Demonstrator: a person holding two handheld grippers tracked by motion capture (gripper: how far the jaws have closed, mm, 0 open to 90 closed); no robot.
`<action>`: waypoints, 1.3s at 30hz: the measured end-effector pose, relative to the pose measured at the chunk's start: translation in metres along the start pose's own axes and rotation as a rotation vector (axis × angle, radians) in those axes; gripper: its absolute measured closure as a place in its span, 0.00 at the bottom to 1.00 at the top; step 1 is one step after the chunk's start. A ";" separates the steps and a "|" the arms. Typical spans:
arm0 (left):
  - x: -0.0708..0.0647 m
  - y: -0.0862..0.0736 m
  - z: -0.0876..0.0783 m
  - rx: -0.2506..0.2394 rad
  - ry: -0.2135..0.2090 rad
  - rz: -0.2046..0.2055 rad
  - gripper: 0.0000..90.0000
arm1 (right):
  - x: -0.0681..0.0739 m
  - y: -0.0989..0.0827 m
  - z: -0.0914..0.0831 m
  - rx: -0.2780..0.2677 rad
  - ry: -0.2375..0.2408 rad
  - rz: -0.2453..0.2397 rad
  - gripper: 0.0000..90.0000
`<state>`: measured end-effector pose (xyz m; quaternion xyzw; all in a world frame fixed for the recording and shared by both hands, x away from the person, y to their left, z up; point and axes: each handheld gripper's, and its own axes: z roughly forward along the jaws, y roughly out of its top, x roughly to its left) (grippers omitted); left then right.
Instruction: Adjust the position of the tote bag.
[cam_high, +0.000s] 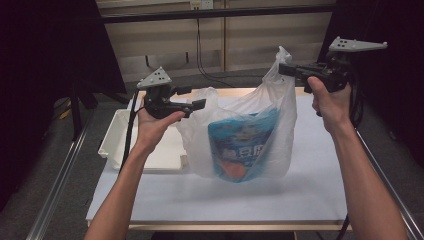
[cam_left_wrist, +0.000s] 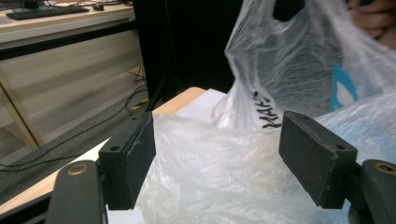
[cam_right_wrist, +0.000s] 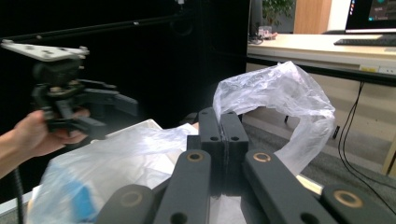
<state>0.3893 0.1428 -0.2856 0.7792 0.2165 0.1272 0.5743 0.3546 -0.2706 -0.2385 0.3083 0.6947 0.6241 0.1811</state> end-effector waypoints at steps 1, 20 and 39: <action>0.001 -0.002 -0.002 0.001 0.002 -0.006 0.28 | 0.007 -0.001 -0.008 -0.009 0.007 -0.012 1.00; 0.015 -0.028 -0.004 0.040 -0.015 -0.113 0.21 | 0.044 -0.014 -0.028 0.002 0.045 -0.069 1.00; -0.006 -0.041 -0.017 0.066 -0.146 -0.012 1.00 | 0.053 -0.025 -0.043 -0.006 0.047 -0.072 1.00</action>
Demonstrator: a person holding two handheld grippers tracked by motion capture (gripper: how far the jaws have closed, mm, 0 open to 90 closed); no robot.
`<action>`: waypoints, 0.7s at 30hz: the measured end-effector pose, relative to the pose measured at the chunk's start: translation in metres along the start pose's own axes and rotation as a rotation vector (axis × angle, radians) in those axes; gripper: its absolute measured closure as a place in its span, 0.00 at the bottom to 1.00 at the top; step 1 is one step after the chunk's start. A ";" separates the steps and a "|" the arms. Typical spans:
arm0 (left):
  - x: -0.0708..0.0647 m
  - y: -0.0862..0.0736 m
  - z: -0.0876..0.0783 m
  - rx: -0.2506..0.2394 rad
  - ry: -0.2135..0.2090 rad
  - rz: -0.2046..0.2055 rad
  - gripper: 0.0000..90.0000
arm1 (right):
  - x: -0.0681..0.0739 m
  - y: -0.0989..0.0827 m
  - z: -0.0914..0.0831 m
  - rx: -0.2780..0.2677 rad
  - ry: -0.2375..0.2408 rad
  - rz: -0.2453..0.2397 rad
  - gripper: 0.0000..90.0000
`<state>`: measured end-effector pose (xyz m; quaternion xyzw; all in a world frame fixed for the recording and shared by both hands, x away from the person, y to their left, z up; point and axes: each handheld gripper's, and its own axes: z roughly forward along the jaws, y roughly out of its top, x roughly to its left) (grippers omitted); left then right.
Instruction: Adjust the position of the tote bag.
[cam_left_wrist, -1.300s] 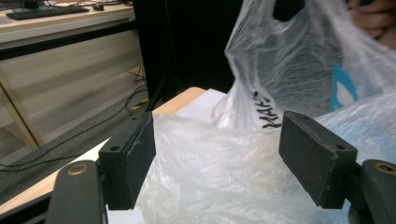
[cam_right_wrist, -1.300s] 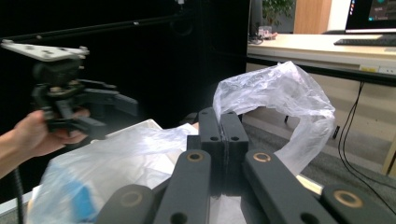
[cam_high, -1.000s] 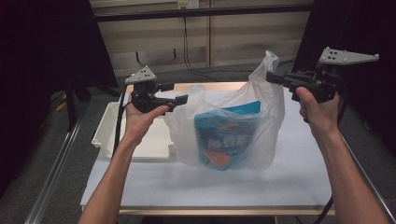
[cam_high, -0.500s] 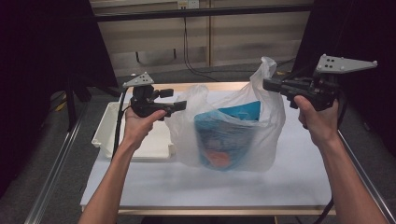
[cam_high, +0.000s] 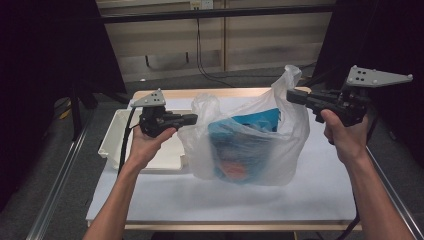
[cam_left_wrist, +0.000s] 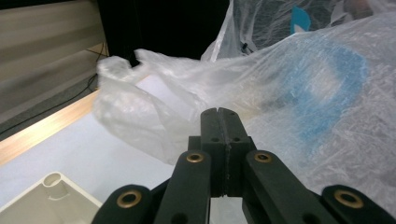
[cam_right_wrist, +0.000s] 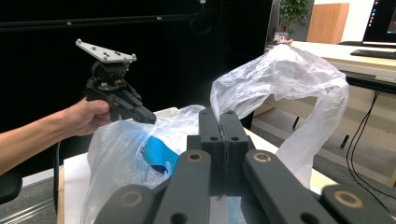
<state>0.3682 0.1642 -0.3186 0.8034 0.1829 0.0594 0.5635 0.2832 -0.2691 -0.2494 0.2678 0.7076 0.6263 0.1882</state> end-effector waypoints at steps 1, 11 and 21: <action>0.000 0.000 0.000 0.000 0.000 0.000 1.00 | 0.000 0.000 0.000 0.000 -0.002 0.000 1.00; -0.021 0.015 -0.031 -0.116 0.006 0.048 1.00 | -0.006 0.005 -0.003 -0.013 -0.022 0.000 1.00; -0.040 0.030 -0.051 -0.209 -0.009 0.108 1.00 | -0.019 0.014 -0.013 -0.056 -0.064 -0.003 1.00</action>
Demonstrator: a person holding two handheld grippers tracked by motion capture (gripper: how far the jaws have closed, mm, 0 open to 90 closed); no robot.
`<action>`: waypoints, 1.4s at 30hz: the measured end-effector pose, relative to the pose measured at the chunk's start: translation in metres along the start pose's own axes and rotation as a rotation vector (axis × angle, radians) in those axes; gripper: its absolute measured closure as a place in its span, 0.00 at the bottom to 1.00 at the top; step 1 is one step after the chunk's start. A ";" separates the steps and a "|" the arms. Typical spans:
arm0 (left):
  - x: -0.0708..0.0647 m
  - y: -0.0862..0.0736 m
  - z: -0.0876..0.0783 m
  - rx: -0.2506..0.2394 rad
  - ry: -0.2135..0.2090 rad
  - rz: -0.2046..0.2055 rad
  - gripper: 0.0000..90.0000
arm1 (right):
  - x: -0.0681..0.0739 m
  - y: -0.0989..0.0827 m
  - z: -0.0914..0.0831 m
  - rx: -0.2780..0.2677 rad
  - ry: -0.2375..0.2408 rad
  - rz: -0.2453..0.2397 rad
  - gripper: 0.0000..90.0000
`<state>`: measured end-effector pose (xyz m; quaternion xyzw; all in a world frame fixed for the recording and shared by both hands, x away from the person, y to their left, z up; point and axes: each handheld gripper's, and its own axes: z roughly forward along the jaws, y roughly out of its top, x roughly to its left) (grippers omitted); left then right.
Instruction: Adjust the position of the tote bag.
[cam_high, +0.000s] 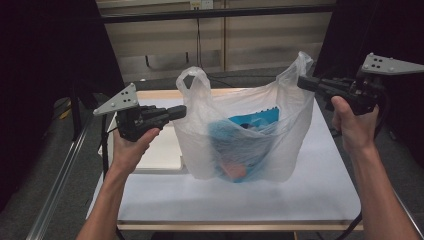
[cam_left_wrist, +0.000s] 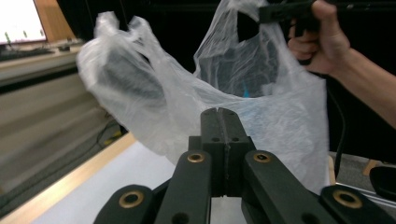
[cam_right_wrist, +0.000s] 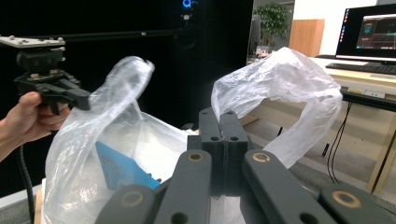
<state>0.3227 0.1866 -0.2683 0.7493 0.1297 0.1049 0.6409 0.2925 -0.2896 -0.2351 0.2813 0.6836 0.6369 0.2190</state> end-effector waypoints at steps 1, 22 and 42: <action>-0.001 0.002 0.000 0.004 -0.009 0.005 1.00 | 0.000 0.000 0.000 0.000 0.000 0.000 1.00; -0.038 -0.023 -0.044 0.034 -0.029 0.045 1.00 | 0.006 -0.012 -0.019 0.012 0.004 0.003 1.00; -0.041 -0.051 -0.021 0.164 -0.042 0.041 1.00 | -0.011 -0.052 -0.018 0.139 -0.073 0.029 1.00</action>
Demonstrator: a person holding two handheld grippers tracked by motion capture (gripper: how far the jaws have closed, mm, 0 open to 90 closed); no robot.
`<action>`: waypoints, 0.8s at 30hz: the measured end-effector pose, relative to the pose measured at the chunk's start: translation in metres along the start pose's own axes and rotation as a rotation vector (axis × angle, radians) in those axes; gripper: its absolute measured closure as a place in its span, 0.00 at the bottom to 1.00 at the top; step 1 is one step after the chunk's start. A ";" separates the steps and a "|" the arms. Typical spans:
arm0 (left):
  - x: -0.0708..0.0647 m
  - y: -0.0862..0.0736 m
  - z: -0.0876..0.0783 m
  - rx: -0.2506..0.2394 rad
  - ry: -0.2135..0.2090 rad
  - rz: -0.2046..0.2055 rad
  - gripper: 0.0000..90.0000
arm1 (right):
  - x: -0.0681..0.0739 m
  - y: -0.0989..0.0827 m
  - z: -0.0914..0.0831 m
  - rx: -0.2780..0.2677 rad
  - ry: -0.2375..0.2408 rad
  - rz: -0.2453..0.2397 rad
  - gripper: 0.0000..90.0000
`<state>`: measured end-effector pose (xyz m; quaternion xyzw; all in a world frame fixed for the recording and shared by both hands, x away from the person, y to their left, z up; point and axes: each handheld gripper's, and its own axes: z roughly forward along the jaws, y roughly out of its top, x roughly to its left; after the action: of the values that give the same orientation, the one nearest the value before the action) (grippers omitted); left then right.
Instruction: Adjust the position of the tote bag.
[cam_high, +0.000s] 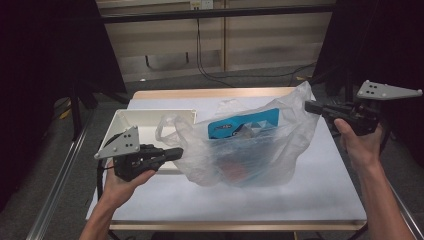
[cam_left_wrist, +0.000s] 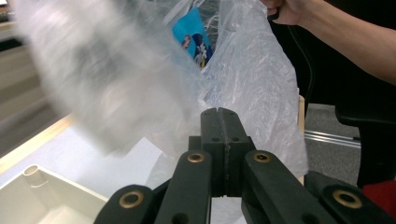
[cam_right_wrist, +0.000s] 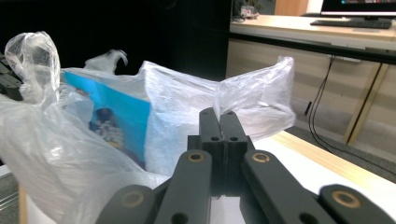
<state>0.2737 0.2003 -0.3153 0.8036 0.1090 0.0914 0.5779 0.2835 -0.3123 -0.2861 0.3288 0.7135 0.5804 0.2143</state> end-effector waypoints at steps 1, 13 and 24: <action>0.003 0.000 0.004 0.015 0.010 0.005 1.00 | -0.004 0.000 0.006 0.021 -0.034 -0.011 1.00; 0.004 -0.012 0.018 0.124 -0.027 0.020 1.00 | -0.014 -0.021 0.023 0.111 -0.005 0.003 1.00; 0.006 -0.031 0.036 0.232 -0.027 0.004 1.00 | -0.019 -0.047 0.035 0.211 -0.043 0.000 1.00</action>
<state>0.2869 0.1788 -0.3563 0.8664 0.1096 0.0685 0.4823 0.3108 -0.3071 -0.3410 0.3617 0.7661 0.4947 0.1939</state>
